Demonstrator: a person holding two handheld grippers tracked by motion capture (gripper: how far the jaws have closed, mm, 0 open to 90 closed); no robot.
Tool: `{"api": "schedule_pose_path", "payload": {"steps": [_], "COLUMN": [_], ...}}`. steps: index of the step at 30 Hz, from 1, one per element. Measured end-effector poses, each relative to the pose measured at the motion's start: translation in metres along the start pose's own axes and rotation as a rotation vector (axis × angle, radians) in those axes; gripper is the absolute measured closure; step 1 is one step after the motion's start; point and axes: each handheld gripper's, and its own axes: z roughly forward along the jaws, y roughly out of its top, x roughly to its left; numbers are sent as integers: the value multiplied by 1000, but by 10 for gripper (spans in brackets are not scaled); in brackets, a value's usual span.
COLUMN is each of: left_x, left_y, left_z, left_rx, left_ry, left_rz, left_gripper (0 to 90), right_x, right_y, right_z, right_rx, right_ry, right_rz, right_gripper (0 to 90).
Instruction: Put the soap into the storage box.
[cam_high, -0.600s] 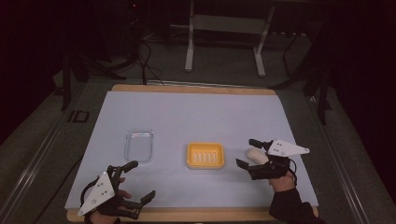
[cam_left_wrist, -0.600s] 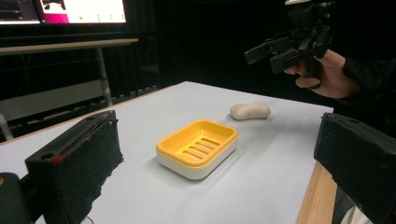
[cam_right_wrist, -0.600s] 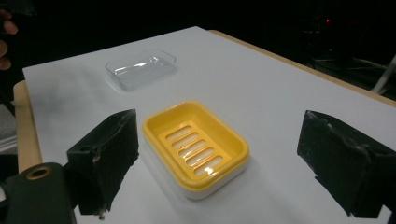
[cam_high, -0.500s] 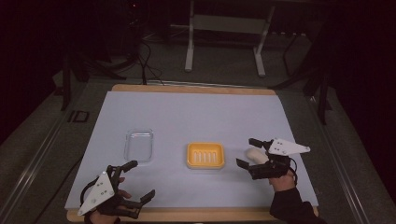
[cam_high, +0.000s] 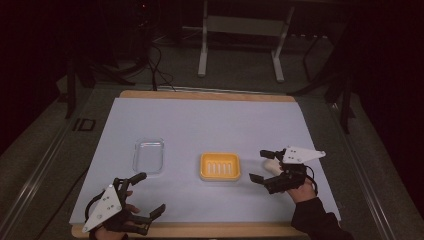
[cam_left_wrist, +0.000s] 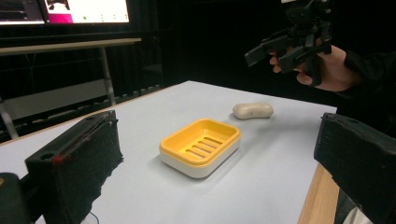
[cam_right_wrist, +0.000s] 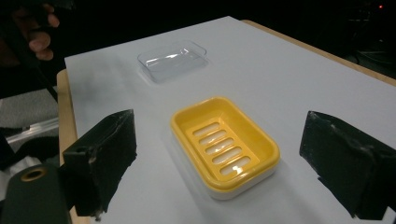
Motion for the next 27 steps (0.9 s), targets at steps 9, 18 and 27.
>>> {"api": "schedule_pose_path", "payload": {"steps": [9, 18, 27], "left_x": [0, -1, -1], "left_y": [-1, -1, -2], "left_z": [1, 2, 3], "left_rx": [12, 21, 24], "left_ry": [-8, -10, -12], "left_rz": [2, 1, 1], "left_gripper": [8, 7, 7], "right_x": [-1, -1, 2], "right_y": [6, 17, 21], "right_z": [-1, 8, 21], "right_rx": [82, 269, 432], "right_ry": [8, 56, 74], "right_rz": [23, -55, -113], "right_gripper": [130, 107, 106]}}
